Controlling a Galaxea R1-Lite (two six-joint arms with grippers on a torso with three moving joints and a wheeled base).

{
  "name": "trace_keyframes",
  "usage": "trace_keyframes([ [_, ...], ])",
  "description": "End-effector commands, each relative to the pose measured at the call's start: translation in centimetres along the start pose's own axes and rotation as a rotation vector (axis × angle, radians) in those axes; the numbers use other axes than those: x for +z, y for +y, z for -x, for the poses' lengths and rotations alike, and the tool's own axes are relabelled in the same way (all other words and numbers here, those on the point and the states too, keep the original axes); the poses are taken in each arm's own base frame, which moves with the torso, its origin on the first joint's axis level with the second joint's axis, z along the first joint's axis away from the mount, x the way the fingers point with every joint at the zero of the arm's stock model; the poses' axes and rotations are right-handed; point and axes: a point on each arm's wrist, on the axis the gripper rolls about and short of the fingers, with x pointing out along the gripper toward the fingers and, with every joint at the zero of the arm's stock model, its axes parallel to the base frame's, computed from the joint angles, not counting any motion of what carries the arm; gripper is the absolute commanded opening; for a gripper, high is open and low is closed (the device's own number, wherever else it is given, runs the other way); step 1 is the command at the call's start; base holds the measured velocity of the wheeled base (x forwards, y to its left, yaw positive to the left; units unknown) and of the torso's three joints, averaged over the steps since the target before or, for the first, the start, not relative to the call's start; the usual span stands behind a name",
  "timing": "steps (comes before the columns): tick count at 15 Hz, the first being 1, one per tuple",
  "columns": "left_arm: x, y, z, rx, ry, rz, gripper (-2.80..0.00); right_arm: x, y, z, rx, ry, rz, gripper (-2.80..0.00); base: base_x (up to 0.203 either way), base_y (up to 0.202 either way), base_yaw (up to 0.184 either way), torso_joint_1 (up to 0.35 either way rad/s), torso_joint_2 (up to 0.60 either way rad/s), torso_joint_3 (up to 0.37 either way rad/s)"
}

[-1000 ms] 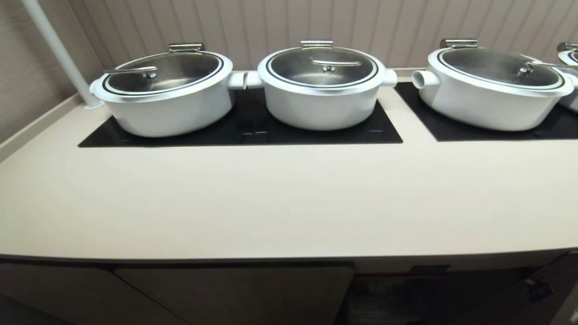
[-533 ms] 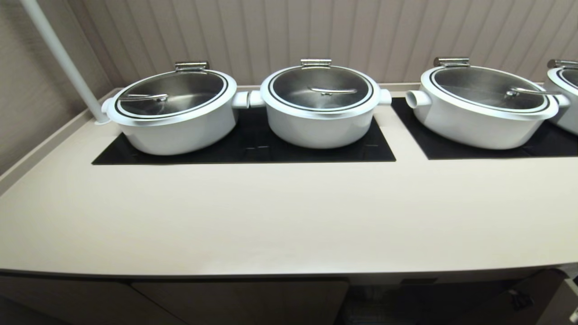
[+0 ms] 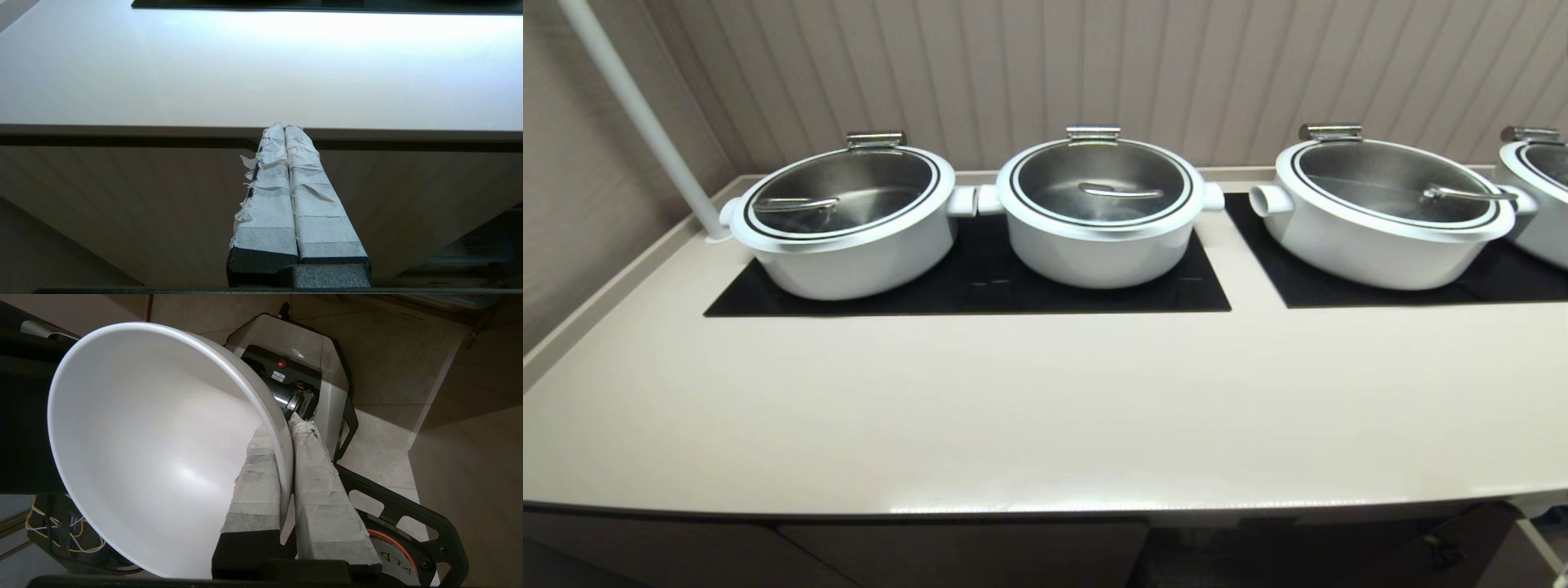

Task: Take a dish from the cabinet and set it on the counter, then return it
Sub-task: Place it on the table

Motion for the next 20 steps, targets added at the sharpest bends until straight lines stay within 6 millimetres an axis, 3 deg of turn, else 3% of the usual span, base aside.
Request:
trace_keyframes([
  [1,0.01,0.00,0.01,0.000,-0.001,0.001,-2.80,0.04,0.03,0.05,0.002,0.001,-0.001,-2.80,0.000,0.000,0.000,0.160,-0.33,-0.178],
  [20,0.01,0.00,0.01,0.001,-0.001,0.001,-2.80,0.06,0.04,0.07,0.003,0.001,0.001,-2.80,0.000,0.000,0.000,0.116,-0.23,-0.118],
])
